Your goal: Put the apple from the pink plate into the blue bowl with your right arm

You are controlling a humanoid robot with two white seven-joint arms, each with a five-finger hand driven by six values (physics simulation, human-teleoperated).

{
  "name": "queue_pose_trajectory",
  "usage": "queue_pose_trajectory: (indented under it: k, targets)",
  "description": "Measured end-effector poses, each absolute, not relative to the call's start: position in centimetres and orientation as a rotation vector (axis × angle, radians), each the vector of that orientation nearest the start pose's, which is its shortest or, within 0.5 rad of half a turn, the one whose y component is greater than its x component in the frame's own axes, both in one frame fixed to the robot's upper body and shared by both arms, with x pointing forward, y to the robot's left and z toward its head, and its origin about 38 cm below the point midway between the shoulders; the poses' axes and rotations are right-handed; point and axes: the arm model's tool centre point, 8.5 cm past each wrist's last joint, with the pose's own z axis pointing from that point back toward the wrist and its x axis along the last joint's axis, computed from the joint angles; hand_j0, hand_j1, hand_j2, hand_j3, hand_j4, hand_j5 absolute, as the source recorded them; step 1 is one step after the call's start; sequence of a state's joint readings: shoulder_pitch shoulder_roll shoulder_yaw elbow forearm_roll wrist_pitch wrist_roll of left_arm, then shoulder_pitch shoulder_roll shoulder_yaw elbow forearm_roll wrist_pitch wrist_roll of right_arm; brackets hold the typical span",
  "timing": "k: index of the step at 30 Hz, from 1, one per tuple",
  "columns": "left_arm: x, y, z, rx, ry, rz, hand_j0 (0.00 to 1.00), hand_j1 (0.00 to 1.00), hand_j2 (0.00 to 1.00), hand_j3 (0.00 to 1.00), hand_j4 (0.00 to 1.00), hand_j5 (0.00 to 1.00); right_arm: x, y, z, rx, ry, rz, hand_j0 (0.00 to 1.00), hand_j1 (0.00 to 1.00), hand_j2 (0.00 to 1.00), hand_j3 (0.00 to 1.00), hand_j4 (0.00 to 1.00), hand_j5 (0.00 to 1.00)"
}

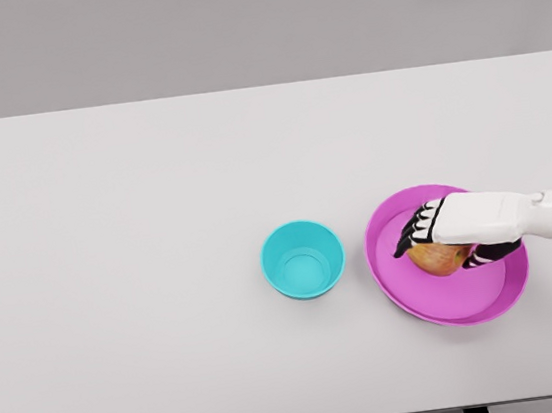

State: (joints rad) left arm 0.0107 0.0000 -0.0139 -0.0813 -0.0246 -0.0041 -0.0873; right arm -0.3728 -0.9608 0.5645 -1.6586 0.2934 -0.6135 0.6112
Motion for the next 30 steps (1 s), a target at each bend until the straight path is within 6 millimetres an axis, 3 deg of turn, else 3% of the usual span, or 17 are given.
queue_pose_trajectory:
  k: [7, 16, 30]
  targets:
    - [2.2, 26.4, -26.3, 0.000, -0.071, -0.045, 1.00, 1.00, 1.00, 1.00, 1.00, 1.00, 35.5, -31.0, 17.5, -0.132, -1.303, 2.182, 0.62, 0.62, 0.62, 0.62, 0.62, 0.62]
    - [2.2, 26.4, -26.3, 0.000, -0.071, -0.045, 1.00, 1.00, 1.00, 1.00, 1.00, 1.00, 36.3, -30.5, 19.9, -0.189, -1.357, 2.196, 0.62, 0.62, 0.62, 0.62, 0.62, 0.62]
    - [2.2, 26.4, -26.3, 0.000, -0.071, -0.045, 1.00, 1.00, 1.00, 1.00, 1.00, 1.00, 36.5, -27.4, 22.4, -0.199, -1.488, 2.234, 0.62, 0.62, 0.62, 0.62, 0.62, 0.62]
